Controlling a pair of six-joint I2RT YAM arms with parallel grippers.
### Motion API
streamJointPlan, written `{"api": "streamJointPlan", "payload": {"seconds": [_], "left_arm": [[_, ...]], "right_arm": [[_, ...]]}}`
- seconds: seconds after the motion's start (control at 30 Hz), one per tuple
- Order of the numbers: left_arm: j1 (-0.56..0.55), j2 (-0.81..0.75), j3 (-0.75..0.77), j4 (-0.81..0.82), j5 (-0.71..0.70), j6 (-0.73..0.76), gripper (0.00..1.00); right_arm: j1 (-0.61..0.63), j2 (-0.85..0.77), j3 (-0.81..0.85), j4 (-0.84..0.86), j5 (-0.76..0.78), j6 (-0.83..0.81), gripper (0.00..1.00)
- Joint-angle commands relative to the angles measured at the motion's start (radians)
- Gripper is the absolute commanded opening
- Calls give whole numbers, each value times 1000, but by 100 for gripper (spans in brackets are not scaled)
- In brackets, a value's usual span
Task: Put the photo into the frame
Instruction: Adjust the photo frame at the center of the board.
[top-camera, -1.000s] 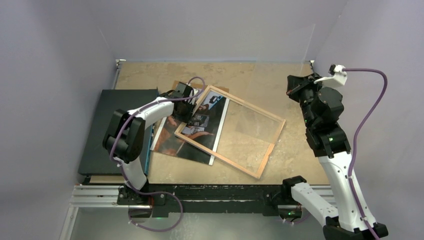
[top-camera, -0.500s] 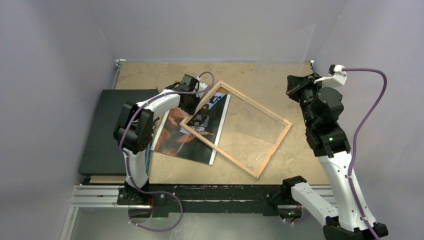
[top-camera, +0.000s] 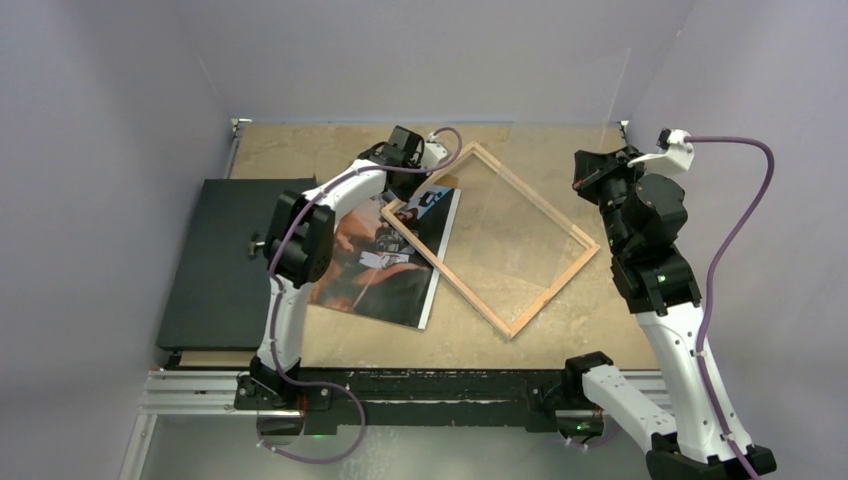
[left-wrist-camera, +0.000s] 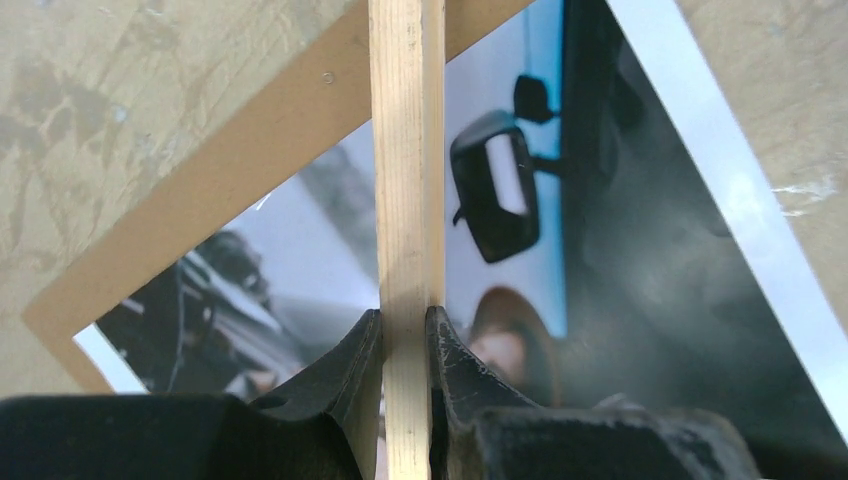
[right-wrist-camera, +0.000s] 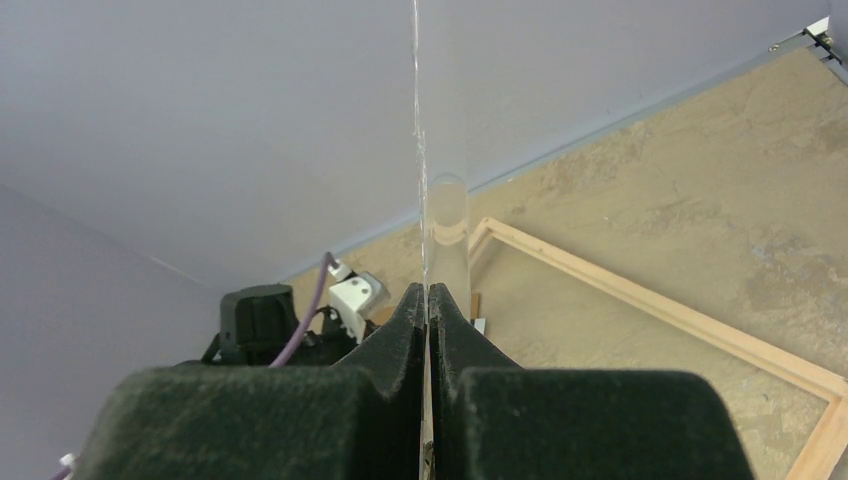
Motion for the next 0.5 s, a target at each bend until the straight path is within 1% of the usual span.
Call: {"api": "streamJointPlan", "payload": {"seconds": [0.0, 0.1, 0.2, 0.23, 0.27, 0.37, 0.47], "left_arm": [[-7, 76, 72, 2, -70, 123, 0], [-10, 120, 112, 22, -94, 145, 0], [-15, 149, 144, 68, -147, 156, 0], [-16, 156, 155, 78, -166, 147, 5], [-17, 161, 173, 76, -180, 130, 16], [-17, 145, 232, 15, -189, 43, 36], [-17, 60, 248, -59, -178, -85, 45]], "right_arm": [[-4, -17, 29, 54, 9, 5, 0], [-3, -22, 23, 54, 6, 12, 0], [-4, -26, 16, 54, 1, 18, 0], [-3, -27, 13, 54, 1, 18, 0], [-4, -29, 10, 52, 1, 18, 0], [-2, -31, 8, 53, 5, 18, 0], [-4, -32, 10, 52, 12, 10, 0]]}}
